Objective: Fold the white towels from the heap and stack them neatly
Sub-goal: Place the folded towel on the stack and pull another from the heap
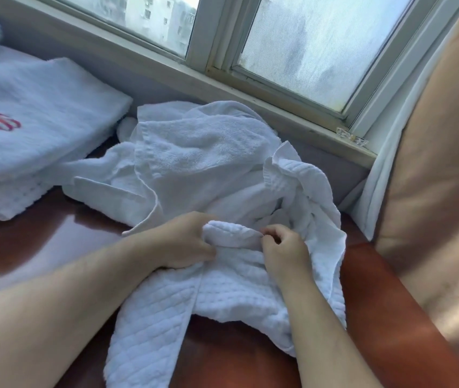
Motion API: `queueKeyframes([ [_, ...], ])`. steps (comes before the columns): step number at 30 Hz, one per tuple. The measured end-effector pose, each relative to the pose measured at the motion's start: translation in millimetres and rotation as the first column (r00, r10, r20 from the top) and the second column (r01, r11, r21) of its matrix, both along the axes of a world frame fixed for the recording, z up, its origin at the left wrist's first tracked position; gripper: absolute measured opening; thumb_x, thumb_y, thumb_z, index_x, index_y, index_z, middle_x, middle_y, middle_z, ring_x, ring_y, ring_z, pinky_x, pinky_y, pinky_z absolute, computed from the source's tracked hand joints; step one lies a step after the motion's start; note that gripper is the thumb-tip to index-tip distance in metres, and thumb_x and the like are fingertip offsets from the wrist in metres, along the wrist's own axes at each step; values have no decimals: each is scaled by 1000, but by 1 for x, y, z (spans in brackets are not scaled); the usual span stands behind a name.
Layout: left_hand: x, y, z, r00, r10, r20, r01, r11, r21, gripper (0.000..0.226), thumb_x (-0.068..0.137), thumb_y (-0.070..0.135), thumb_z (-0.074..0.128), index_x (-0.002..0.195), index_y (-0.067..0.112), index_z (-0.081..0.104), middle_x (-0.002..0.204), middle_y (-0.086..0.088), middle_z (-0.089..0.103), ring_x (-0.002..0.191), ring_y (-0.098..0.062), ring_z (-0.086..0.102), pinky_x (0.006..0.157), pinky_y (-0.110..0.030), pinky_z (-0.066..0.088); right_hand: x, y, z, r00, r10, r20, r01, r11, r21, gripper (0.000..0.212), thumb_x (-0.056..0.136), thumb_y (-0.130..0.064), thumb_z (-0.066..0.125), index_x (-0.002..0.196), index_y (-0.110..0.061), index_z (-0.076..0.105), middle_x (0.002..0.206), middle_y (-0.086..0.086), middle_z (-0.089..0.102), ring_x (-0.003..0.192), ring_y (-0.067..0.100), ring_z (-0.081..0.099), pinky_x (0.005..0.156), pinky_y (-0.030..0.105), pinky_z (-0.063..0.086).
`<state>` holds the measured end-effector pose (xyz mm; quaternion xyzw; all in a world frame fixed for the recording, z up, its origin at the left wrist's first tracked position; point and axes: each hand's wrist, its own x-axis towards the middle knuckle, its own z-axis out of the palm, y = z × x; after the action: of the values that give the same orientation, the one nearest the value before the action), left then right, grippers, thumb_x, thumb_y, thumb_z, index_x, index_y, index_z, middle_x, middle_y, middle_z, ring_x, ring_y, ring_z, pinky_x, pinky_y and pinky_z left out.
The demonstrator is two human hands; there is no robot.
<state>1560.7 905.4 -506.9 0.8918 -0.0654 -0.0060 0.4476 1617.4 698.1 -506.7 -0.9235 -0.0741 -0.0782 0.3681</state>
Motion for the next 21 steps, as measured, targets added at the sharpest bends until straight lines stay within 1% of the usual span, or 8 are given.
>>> queueKeyframes([
  [5,-23,-4,-17,974,103,199,-107,994,6,22,78,8,57,85,26,66,81,11,68,78,-3,62,66,-24,48,-18,6,1,1000,13,-17,-14,999,-51,31,92,-17,49,104,-29,74,106,-7,69,115,16,56,97,37,50],
  [7,-34,2,-21,967,116,226,-114,993,-23,22,80,7,57,86,24,69,79,11,69,77,0,62,63,-21,46,-32,10,-1,1000,5,-25,-7,998,-59,33,92,-20,46,105,-32,74,107,-7,69,114,15,56,93,34,51],
  [10,-57,14,-22,963,108,247,-109,994,-10,26,84,9,60,94,28,74,84,13,72,82,-2,65,70,-25,52,-60,18,-7,999,-41,-1,40,992,-119,36,91,-21,41,100,-34,73,110,-3,64,102,11,49,74,22,43],
  [13,-83,33,-21,958,106,266,-115,993,18,24,85,11,63,91,32,73,82,16,71,80,-3,65,68,-21,51,-91,37,-3,995,-66,-72,52,982,-179,36,89,-20,36,95,-33,68,117,7,56,92,14,51,76,31,50],
  [15,-100,52,-20,955,134,264,-152,987,50,16,85,14,65,78,28,67,75,13,67,73,-8,63,66,-28,50,-111,50,4,988,3,-153,-40,971,-237,37,88,-20,36,103,-30,68,116,5,56,105,21,53,89,39,52],
  [17,-117,74,-19,950,161,266,-193,976,99,9,85,20,68,78,24,67,76,11,67,76,-9,63,70,-33,52,-126,59,11,972,129,-196,-188,928,-321,32,92,-26,40,108,-28,67,112,-2,63,113,21,51,95,40,49],
  [19,-135,96,-15,958,156,242,-200,965,171,6,87,27,68,85,23,71,84,11,70,82,-6,64,76,-32,51,-139,63,23,932,255,-258,-334,881,-334,28,91,-38,48,112,-32,65,107,-11,68,106,13,55,89,32,48],
  [21,-150,116,-8,973,137,184,-184,945,270,8,85,33,66,85,27,70,86,15,68,84,-3,64,78,-30,52,-144,60,37,841,376,-389,-480,850,-217,30,83,-36,58,113,-39,62,93,-18,71,85,5,60,71,24,50],
])
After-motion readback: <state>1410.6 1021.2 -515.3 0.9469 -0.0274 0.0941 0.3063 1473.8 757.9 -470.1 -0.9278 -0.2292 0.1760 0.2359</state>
